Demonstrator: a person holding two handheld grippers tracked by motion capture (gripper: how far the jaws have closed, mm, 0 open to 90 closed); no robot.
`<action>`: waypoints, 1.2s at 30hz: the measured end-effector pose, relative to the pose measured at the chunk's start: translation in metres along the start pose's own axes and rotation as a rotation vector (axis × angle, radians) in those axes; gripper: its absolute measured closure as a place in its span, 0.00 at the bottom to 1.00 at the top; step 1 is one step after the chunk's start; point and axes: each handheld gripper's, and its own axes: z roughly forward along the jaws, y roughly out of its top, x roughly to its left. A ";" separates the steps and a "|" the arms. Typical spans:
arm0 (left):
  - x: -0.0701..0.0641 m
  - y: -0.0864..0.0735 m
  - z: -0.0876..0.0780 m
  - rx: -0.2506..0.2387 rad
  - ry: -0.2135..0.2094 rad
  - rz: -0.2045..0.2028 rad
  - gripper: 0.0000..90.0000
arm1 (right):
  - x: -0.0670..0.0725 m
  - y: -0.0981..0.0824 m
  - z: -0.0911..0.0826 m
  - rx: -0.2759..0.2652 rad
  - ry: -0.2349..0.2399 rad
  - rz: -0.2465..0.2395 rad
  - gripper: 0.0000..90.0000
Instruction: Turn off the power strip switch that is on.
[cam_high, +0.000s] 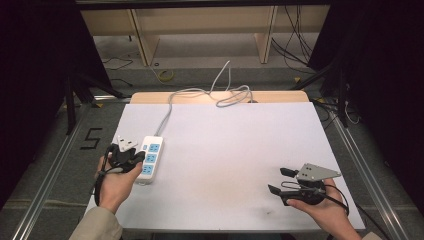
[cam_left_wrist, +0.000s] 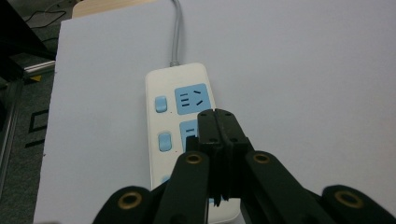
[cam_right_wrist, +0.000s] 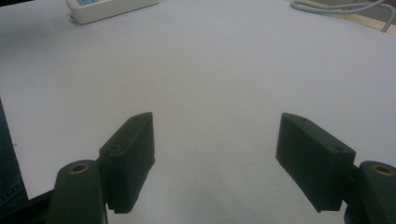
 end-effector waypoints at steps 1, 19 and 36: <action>0.000 0.000 0.001 0.001 0.001 -0.005 1.00 | 0.000 0.000 0.000 0.000 0.000 0.000 0.32; 0.009 0.007 0.013 0.071 -0.017 0.006 1.00 | 0.000 0.000 0.000 0.004 0.001 0.000 0.32; 0.016 0.012 0.025 0.099 0.008 -0.007 1.00 | 0.000 0.000 0.000 0.006 0.001 -0.003 0.32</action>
